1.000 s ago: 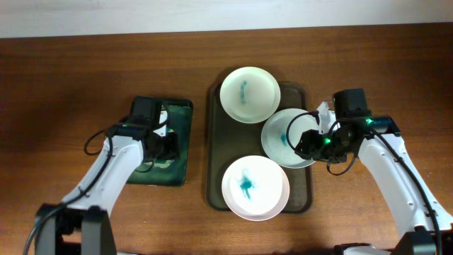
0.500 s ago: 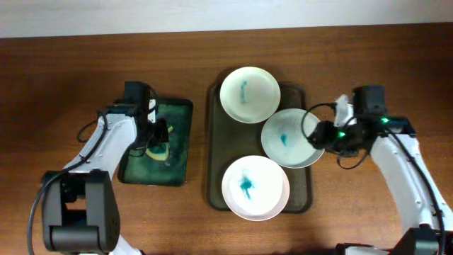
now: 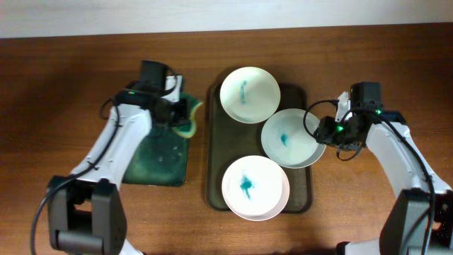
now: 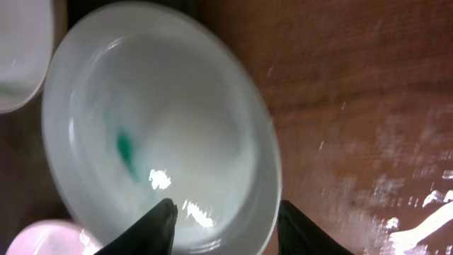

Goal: Clean dirty plates on tray and stack at the side
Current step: 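Scrub the right plate with the sponge in the left gripper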

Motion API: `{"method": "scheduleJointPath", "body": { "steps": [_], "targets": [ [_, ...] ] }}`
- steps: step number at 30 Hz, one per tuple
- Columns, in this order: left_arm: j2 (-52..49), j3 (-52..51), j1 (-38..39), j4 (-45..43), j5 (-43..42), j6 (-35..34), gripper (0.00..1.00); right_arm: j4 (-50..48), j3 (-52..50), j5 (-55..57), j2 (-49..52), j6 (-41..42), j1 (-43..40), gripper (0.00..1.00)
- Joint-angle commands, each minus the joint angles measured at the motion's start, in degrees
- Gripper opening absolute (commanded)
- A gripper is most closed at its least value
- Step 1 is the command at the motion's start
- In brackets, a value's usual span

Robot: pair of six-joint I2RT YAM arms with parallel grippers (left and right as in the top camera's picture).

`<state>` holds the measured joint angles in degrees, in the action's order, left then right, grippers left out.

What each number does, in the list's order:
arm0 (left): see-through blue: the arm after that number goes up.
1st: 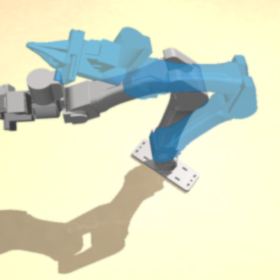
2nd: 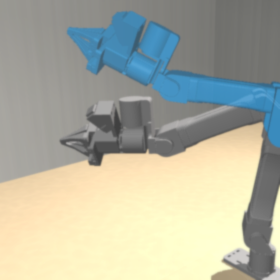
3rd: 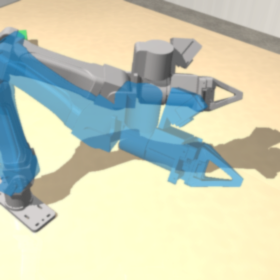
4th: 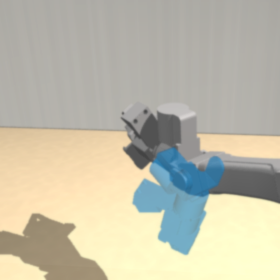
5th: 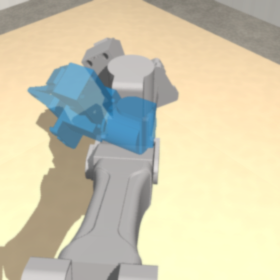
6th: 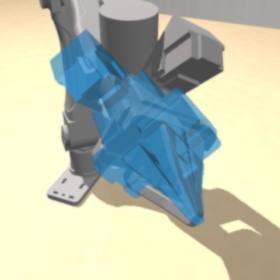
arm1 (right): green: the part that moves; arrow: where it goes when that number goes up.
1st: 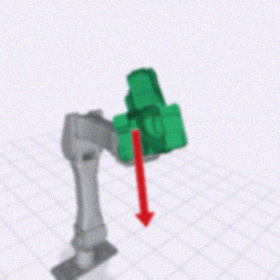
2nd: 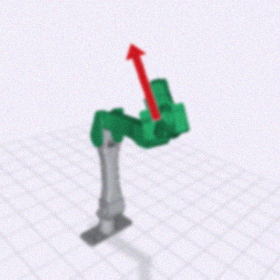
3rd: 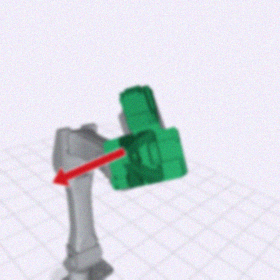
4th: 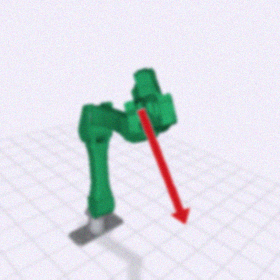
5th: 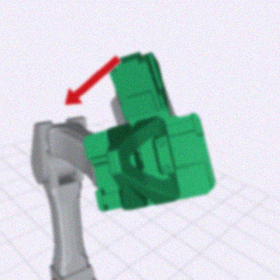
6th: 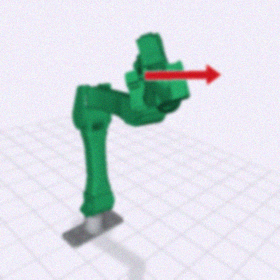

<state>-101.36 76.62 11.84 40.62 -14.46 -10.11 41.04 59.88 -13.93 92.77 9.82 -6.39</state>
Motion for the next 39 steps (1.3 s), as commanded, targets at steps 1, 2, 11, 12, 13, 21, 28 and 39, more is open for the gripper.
{"method": "scheduleJointPath", "body": {
  "steps": [1, 2, 11, 12, 13, 21, 28, 39],
  "targets": [
    [1.0, 1.0, 9.0, -7.9, -5.4, -4.0, 0.0, -1.5, 0.5, 1.5, 2.9, -0.6, -0.1, 0.47],
    [0.2, 1.1, 11.7, -11.4, -5.8, -6.1, 0.0, -1.6, 0.5, 1.3, 3.8, -0.6, -0.1, 0.46],
    [-21.0, 15.8, 27.5, -19.5, -15.8, -14.7, 0.0, -2.1, -0.2, -2.3, 4.2, -0.3, 0.1, 0.21],
    [-22.7, 15.8, 27.9, -20.0, -15.8, -16.9, 0.0, -2.1, -0.2, -2.3, 4.2, -0.3, 0.0, 0.19],
    [-23.8, 15.8, 28.2, -20.6, -15.9, -18.2, 0.0, -2.1, -0.2, -2.3, 4.2, -0.3, 0.0, 0.19],
    [-30.1, 16.4, 29.7, -11.0, 8.3, -19.8, 0.0, -1.2, -0.2, -2.3, 4.2, -0.4, 0.0, 0.13],
    [-30.0, 24.1, 30.5, 0.4, 20.0, -14.7, 0.0, -0.9, -0.2, -7.2, 4.2, -4.8, 0.1, 0.23],
    [-30.0, 24.2, 29.0, 5.3, 18.3, -13.8, 0.0, -11.1, -0.9, -5.7, 10.4, -4.0, 7.7, 0.25]
  ]
}}
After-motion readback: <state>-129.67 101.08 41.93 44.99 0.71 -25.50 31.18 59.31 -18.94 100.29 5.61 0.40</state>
